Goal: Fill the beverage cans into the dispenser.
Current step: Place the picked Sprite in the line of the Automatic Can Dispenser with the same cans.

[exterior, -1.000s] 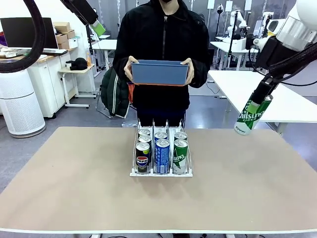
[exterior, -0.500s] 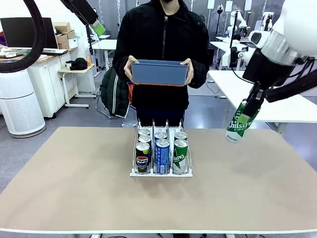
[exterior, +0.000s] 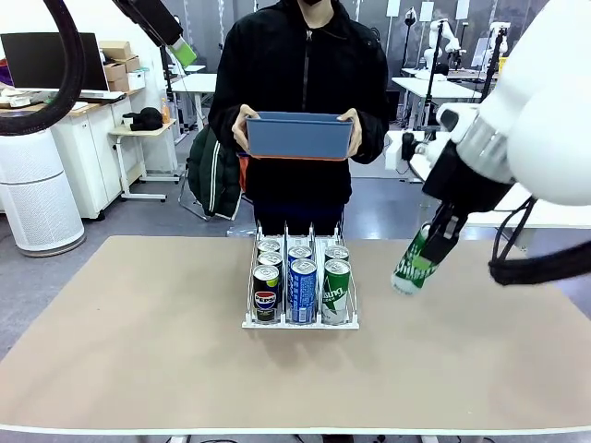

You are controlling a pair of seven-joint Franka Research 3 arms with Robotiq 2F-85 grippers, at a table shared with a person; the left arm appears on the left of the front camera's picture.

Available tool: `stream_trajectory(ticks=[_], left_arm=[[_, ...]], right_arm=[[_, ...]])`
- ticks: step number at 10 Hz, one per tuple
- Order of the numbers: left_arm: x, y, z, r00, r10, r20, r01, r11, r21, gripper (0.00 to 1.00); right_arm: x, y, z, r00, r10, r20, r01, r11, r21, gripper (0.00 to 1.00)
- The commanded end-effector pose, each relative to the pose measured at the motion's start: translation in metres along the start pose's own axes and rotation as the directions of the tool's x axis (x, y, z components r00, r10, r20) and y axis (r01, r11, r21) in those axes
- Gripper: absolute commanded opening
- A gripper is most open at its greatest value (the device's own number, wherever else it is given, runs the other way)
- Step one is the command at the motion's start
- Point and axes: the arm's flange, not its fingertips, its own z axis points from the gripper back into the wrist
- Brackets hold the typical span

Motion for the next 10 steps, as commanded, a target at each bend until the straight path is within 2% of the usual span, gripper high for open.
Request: stream_trajectory(ticks=[1, 2, 5, 7, 8, 9, 10], left_arm=[[0.000, 0.000, 0.000, 1.000, 0.000, 0.004, 0.000, 1.000, -0.012, 1.00], [0.000, 0.000, 0.000, 1.000, 0.000, 0.004, 0.000, 1.000, -0.012, 1.00], [0.000, 0.000, 0.000, 1.000, 0.000, 0.004, 0.000, 1.000, -0.012, 1.00], [0.000, 0.000, 0.000, 1.000, 0.000, 0.004, 0.000, 1.000, -0.012, 1.00], [0.000, 0.000, 0.000, 1.000, 0.000, 0.004, 0.000, 1.000, -0.012, 1.00], [0.000, 0.000, 0.000, 1.000, 0.000, 0.004, 0.000, 1.000, -0.012, 1.00], [0.000, 0.000, 0.000, 1.000, 0.000, 0.004, 0.000, 1.000, -0.012, 1.00]], right_arm=[[0.009, 0.014, -0.006, 0.998, -0.002, 0.068, -0.001, 0.999, 0.042, 0.58], [0.012, 0.019, -0.013, 0.994, -0.039, 0.102, 0.035, 0.998, 0.047, 0.58], [0.030, 0.023, -0.037, 0.988, -0.032, 0.151, 0.016, 0.994, 0.108, 0.58], [0.042, 0.023, -0.048, 0.989, -0.012, 0.150, -0.002, 0.995, 0.095, 0.58], [0.046, 0.015, -0.047, 0.990, 0.048, 0.133, -0.056, 0.997, 0.055, 0.58], [0.035, 0.022, -0.042, 0.993, -0.018, 0.119, 0.007, 0.996, 0.090, 0.58], [0.035, 0.022, -0.042, 0.993, -0.018, 0.119, 0.007, 0.996, 0.090, 0.58]])
